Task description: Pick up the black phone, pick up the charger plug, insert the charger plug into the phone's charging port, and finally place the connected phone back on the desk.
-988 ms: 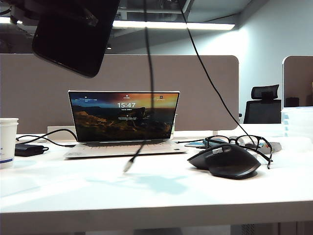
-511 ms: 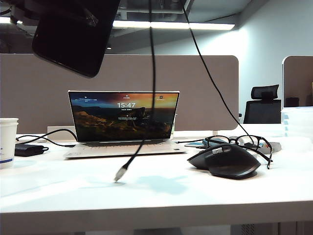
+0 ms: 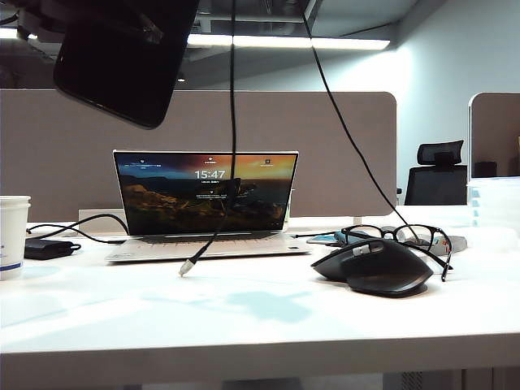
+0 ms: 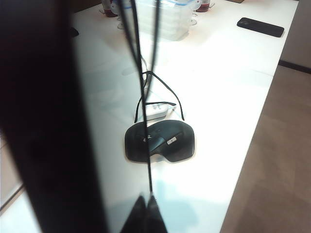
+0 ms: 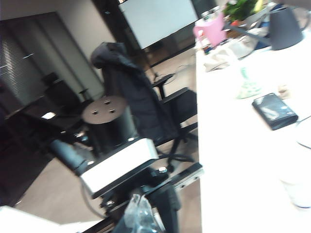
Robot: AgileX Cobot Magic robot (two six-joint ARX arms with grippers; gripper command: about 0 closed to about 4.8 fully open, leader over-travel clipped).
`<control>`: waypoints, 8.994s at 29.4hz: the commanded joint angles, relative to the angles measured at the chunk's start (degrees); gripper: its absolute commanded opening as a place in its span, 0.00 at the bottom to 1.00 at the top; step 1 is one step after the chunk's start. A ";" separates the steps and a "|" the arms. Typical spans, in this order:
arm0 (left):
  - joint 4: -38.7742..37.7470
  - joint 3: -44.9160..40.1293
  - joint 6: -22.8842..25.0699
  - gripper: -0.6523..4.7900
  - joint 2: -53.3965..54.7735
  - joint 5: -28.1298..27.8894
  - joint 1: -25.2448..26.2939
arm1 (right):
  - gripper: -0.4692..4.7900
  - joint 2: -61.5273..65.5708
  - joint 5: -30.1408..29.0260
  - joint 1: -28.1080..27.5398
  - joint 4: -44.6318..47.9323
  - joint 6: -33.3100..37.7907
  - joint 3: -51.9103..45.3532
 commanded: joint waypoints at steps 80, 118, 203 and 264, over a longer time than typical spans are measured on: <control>2.14 0.81 0.04 0.11 -0.31 0.42 -0.09 | 0.33 -12.41 42.16 0.13 -34.88 -12.26 0.28; 3.06 0.81 0.04 0.11 -0.33 -2.19 -0.09 | 0.53 -11.43 56.52 1.92 -43.50 -7.41 0.28; 6.51 0.85 3.63 0.11 -18.69 -21.38 -0.07 | 0.16 10.43 74.12 20.13 -33.88 30.34 0.31; 7.30 0.85 3.63 0.11 -19.71 -21.62 -0.07 | 0.07 23.54 72.98 18.34 -41.18 31.63 0.28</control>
